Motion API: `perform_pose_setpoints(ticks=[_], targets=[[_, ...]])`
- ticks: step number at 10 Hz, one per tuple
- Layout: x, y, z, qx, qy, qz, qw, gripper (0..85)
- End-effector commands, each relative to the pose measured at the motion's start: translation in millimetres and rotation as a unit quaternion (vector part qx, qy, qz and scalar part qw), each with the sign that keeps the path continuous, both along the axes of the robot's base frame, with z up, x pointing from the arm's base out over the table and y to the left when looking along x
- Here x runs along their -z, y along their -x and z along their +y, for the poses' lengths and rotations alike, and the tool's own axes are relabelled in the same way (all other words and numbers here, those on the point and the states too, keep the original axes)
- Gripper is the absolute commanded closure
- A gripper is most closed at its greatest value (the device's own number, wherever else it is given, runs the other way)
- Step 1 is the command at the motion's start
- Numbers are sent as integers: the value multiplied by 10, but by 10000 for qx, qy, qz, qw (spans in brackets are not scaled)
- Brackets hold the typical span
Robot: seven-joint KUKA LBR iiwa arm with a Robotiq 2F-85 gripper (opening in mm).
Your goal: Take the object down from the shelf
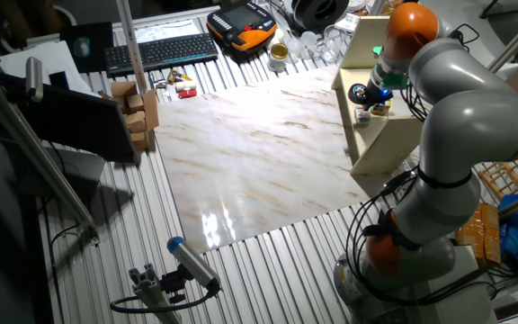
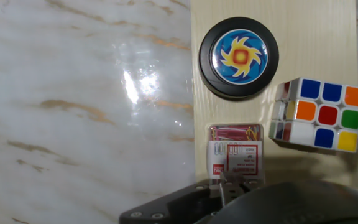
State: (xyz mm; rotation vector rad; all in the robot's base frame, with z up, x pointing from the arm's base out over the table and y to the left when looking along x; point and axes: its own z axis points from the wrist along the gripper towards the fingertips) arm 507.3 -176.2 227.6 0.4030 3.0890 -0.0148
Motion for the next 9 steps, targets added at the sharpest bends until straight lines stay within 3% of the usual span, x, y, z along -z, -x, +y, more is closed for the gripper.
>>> perform_pose_setpoints(ticks=[1,2,3,4,6,8,9], targets=[[-21,15,-11,-27,174,16,9998,850],[-47,9,-32,35,119,45,9999,850],[-62,11,-14,155,199,-59,9997,340],[-45,30,9,227,340,-142,9991,170],[2,58,37,206,188,-138,9995,170],[-3,42,24,10,157,-39,9999,170],[-9,36,25,-87,175,71,9998,170]])
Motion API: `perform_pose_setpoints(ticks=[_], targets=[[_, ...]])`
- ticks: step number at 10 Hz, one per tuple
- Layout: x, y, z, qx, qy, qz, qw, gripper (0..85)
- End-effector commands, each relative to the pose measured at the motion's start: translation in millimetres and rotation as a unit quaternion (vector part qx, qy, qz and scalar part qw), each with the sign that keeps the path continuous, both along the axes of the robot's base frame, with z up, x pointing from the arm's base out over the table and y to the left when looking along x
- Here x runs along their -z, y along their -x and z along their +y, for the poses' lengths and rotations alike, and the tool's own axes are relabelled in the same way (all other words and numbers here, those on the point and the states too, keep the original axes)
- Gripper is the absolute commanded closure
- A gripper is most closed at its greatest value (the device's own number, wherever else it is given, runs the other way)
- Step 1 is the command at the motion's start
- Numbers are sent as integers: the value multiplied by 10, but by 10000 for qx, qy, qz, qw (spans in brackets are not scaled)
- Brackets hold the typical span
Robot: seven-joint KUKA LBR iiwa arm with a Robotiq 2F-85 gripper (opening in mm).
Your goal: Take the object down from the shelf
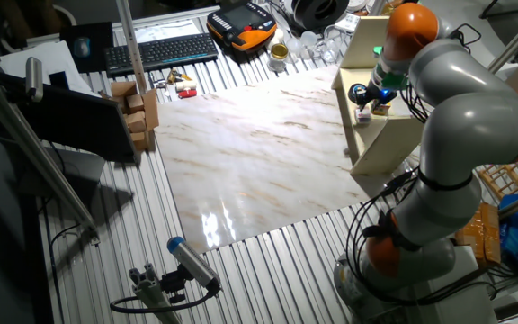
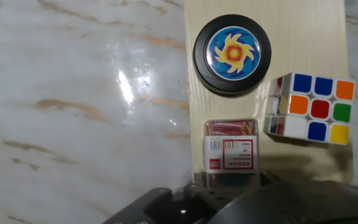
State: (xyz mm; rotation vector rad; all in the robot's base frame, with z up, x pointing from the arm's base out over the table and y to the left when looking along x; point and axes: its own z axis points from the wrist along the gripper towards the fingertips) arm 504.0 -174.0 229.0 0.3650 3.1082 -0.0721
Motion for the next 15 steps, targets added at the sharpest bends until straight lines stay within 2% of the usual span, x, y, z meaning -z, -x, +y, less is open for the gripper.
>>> perform_pose_setpoints(ticks=[1,2,3,4,5,7,8,9,11,15], targets=[[-4,-1,-6,-88,-13,61,9999,170],[-12,-2,-24,-161,9,126,9998,170],[-5,13,-38,-123,40,117,9998,170],[8,32,-58,41,117,16,9999,170],[31,42,-69,199,116,-40,9997,340],[55,43,-81,245,-69,-53,9997,340],[62,43,-82,70,-106,-15,9999,170],[79,49,-84,-54,-28,-41,10000,170],[140,49,-106,-57,-89,-125,9999,170],[271,56,-154,-96,-73,-139,9998,170]])
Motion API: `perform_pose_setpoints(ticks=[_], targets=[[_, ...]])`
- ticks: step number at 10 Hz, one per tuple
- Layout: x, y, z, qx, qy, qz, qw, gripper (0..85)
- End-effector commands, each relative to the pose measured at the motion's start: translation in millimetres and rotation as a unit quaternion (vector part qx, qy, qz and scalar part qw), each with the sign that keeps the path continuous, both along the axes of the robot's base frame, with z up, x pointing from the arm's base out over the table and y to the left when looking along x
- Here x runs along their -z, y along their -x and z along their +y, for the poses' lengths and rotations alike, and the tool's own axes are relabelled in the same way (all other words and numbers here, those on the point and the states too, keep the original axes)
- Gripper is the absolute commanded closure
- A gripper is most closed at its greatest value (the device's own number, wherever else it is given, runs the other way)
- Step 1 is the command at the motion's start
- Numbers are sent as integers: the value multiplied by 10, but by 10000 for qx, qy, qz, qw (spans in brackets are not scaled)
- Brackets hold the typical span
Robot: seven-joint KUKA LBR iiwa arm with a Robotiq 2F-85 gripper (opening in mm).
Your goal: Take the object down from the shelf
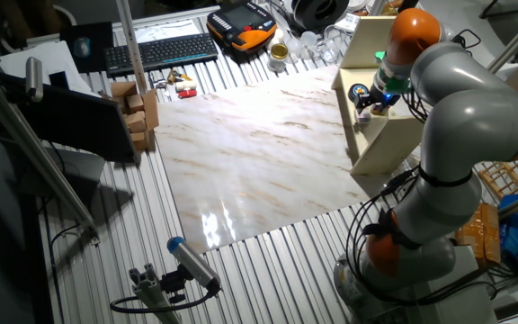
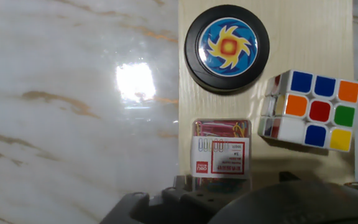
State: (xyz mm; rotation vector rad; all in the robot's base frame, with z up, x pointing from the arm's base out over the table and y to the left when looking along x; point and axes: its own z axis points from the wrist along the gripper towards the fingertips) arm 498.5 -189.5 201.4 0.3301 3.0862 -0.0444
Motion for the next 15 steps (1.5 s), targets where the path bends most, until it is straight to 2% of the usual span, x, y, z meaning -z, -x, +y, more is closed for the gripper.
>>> perform_pose_setpoints(ticks=[1,9,15], targets=[[37,-1,-9,-51,0,2,10000,170],[157,-40,-6,-242,-78,6,9997,170],[258,-59,-23,-213,-47,-32,9998,170]])
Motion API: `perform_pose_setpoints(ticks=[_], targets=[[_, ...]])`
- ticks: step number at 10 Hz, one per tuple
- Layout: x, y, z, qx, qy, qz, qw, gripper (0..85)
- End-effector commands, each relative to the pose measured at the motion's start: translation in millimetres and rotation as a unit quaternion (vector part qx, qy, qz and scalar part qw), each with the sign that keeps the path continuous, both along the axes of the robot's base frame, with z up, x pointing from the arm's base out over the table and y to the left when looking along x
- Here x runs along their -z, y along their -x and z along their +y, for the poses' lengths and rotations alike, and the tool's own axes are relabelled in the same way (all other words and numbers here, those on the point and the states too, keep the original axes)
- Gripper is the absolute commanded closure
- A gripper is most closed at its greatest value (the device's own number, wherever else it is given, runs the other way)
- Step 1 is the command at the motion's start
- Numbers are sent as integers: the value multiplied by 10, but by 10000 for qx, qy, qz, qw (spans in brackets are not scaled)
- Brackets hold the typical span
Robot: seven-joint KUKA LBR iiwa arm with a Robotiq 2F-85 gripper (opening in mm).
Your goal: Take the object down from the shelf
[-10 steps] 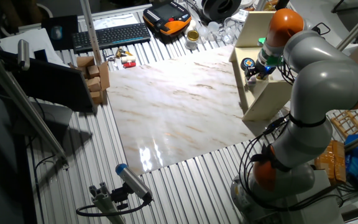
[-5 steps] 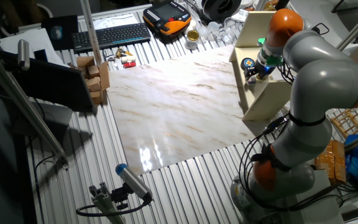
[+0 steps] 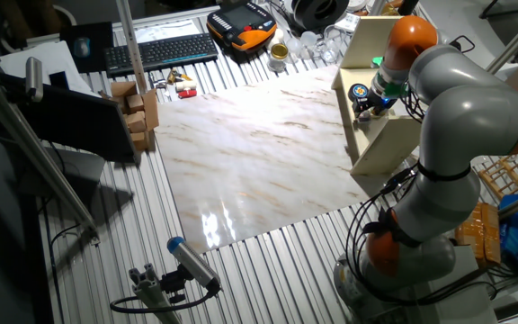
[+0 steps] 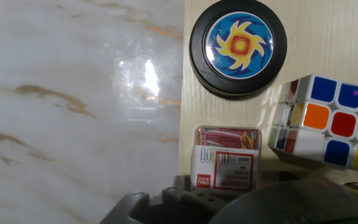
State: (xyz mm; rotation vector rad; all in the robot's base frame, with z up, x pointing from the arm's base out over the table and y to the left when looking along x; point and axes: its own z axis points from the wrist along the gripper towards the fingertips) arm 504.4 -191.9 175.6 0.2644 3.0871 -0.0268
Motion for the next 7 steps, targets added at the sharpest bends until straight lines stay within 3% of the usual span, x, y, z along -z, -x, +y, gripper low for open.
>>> perform_pose_setpoints(ticks=[1,7], targets=[[14,-3,-2,0,2,-10,10000,170],[64,-40,14,45,-23,-26,10000,170]])
